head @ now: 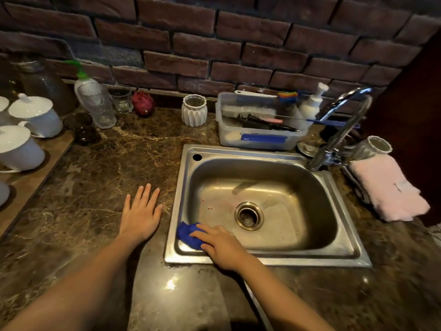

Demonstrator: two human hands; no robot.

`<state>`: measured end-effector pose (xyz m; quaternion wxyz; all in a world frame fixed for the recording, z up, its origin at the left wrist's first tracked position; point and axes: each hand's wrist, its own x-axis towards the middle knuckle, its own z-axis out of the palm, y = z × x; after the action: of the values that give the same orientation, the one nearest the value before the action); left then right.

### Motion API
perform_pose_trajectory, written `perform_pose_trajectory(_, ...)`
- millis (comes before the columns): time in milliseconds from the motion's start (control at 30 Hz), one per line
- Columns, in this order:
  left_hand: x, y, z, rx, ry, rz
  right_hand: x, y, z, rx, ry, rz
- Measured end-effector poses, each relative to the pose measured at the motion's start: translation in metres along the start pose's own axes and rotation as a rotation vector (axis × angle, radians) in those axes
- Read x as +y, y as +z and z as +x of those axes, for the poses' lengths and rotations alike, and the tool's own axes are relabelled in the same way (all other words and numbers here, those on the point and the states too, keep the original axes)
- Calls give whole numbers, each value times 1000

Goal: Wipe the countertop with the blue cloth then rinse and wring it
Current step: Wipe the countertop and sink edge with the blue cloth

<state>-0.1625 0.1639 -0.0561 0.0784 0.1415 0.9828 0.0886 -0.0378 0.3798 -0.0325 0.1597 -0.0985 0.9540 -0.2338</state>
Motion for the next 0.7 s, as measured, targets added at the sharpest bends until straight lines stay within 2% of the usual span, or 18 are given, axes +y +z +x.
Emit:
perform_pose_trajectory(133, 7, -12, 2, -135, -50, -26, 4, -7, -26, -8, 7, -47)
perform_pose_trajectory(367, 67, -18, -34, -82, 32, -228, 24, -33, -51, -57, 51, 62)
perform_pose_trajectory(467, 101, -21, -41, -68, 71, -308, 40, -45, -64, -4, 160, 204)
perform_pose_trajectory(567, 145, -29, -43, -88, 124, -403, 53, -67, -79, 129, 280, 408)
perform_pose_trajectory(700, 212, -46, -43, -288, 68, -830, 66, -101, -91, 267, 353, 565)
